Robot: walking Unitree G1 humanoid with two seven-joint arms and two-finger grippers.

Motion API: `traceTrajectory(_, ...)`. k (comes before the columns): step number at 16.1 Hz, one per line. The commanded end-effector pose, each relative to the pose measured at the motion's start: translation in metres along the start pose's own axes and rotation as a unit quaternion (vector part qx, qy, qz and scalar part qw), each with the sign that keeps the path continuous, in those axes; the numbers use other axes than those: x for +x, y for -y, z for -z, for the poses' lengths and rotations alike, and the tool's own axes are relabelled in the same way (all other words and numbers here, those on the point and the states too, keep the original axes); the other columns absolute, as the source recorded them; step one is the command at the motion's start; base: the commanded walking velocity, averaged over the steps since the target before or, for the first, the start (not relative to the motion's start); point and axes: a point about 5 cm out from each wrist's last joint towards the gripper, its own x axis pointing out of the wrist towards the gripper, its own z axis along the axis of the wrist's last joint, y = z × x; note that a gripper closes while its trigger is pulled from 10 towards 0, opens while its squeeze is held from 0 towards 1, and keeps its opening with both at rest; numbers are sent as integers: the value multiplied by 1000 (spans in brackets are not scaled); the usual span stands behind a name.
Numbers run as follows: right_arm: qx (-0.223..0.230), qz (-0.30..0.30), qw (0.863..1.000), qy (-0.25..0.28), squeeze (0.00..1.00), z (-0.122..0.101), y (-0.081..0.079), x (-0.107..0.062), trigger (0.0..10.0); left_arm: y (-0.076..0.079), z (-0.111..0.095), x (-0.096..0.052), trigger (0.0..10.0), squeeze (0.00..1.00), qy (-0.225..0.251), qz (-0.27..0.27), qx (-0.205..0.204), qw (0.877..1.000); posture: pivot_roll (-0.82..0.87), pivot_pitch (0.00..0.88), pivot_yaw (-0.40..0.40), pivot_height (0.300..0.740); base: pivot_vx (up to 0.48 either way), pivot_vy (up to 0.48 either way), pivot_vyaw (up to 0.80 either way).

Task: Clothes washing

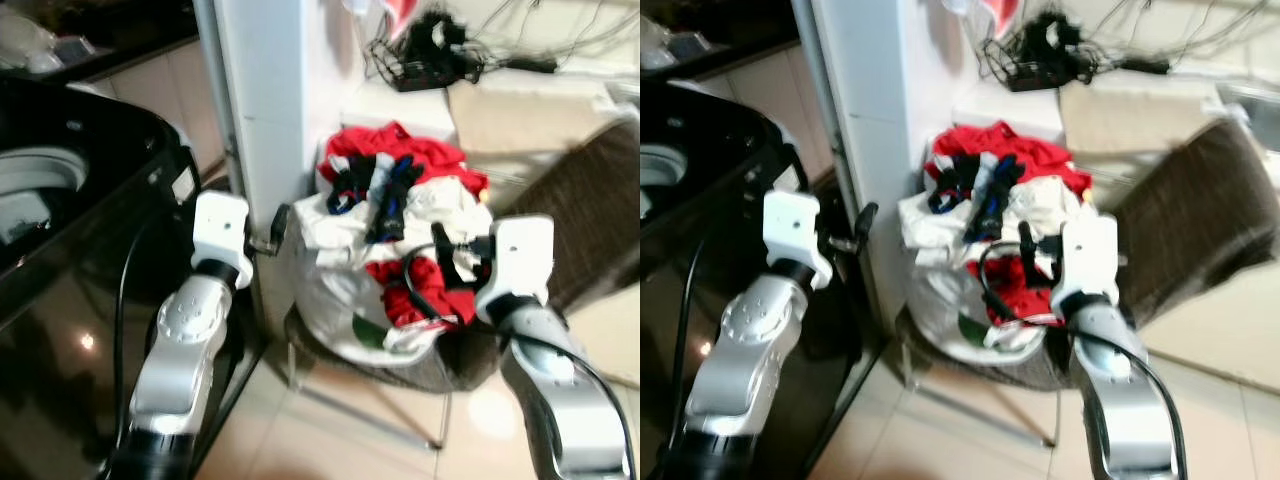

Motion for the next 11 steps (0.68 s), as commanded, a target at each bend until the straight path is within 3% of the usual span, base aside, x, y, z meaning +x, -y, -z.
traceTrajectory(1, 2, 4, 1000, -4, 0, 0, 2, 1, 10000, 0, -3, 1, 10000, 0, 5, -1, 1, 1000, -93, 0, 12, 740, 356, 0, 0)
traceTrajectory(4, -18, -10, 1000, -3, 0, 0, -1, 1, 10000, -1, -3, 2, 10000, 0, 3, -4, -1, 1000, -91, 0, 11, 740, 368, 0, 0)
traceTrajectory(11, -35, -31, 999, -4, 0, -1, -5, 3, 10000, -2, -2, 0, 10000, 0, 2, -9, -2, 1000, -91, 0, 7, 740, 367, 0, 697)
